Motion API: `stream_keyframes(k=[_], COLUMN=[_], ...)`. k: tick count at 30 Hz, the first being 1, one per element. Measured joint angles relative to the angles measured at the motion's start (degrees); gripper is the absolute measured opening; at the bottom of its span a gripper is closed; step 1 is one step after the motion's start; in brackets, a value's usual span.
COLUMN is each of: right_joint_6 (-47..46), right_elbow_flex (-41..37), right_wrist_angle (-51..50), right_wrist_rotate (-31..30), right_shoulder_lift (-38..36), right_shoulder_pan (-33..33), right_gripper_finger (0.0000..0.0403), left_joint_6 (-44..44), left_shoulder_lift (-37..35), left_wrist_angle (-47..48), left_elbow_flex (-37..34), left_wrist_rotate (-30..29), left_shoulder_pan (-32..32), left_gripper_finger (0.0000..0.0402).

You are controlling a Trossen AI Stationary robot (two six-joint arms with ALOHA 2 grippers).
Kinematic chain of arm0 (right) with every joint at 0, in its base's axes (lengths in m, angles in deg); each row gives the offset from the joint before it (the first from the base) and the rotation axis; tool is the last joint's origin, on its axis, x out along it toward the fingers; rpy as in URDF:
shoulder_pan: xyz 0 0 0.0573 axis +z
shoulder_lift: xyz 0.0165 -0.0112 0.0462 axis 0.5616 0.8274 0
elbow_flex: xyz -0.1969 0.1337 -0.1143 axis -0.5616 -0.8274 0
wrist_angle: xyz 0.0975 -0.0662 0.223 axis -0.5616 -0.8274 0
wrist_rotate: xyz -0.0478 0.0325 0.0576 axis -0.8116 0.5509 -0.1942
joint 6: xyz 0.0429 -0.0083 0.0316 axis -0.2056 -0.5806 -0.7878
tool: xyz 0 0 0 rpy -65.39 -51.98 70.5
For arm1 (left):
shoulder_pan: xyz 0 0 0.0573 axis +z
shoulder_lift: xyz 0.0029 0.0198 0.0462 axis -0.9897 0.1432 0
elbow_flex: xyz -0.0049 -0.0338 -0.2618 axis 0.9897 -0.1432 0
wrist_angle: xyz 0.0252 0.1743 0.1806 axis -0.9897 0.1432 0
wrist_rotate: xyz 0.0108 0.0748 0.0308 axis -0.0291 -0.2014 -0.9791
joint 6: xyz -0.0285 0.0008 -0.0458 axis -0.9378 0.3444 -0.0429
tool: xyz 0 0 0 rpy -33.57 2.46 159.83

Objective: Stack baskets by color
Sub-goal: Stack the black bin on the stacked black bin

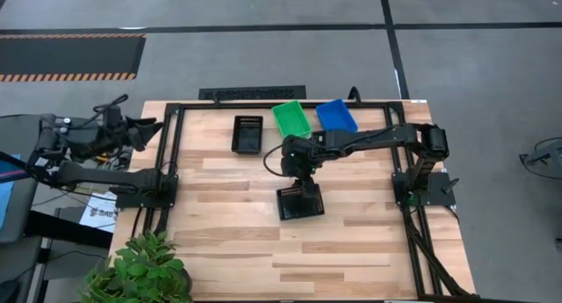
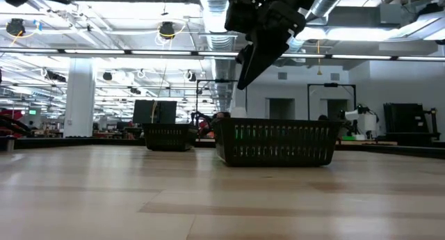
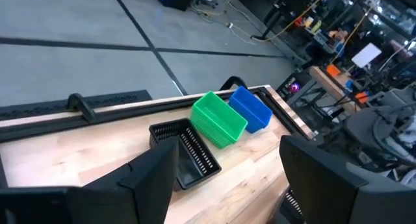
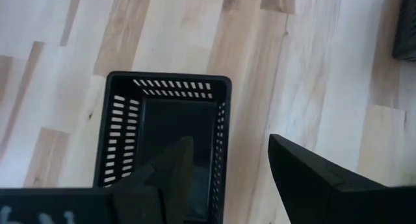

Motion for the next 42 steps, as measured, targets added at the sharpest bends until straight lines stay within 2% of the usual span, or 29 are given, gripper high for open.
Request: stream_keyframes(k=[11,21,32,37,42], right_joint_6=[1.3,1.3,1.4,1.5,1.6], right_elbow_flex=[-7.0,-12.5,-16.6,-17.0,-16.9], right_wrist_angle=[4.1,10.6,11.8,12.2,11.5], right_wrist_rotate=[-0.1,-0.6,-2.0,-3.3,-3.6], right_shoulder_lift=[0.0,0.0,0.0,0.0,0.0], right_shoulder_pan=[0.2,0.5,0.4,0.4,-0.3], right_gripper_finger=[0.0221,0.0221,0.0214,0.0171,0.0066], left_joint_6=[-3.8,-3.9,-3.9,-3.8,-3.6], left_shoulder_lift=[-5.4,-5.3,-5.3,-5.3,-5.3], left_wrist_angle=[-0.4,-0.2,0.3,0.2,0.3], left_elbow_flex=[-6.8,-7.1,-7.1,-7.1,-7.1], left_wrist_rotate=[-1.6,-2.2,-2.6,-2.8,-3.3], left_shoulder_pan=[0.0,0.0,0.0,0.0,0.0], left_gripper_finger=[0.0256,0.0256,0.0256,0.0256,0.0256])
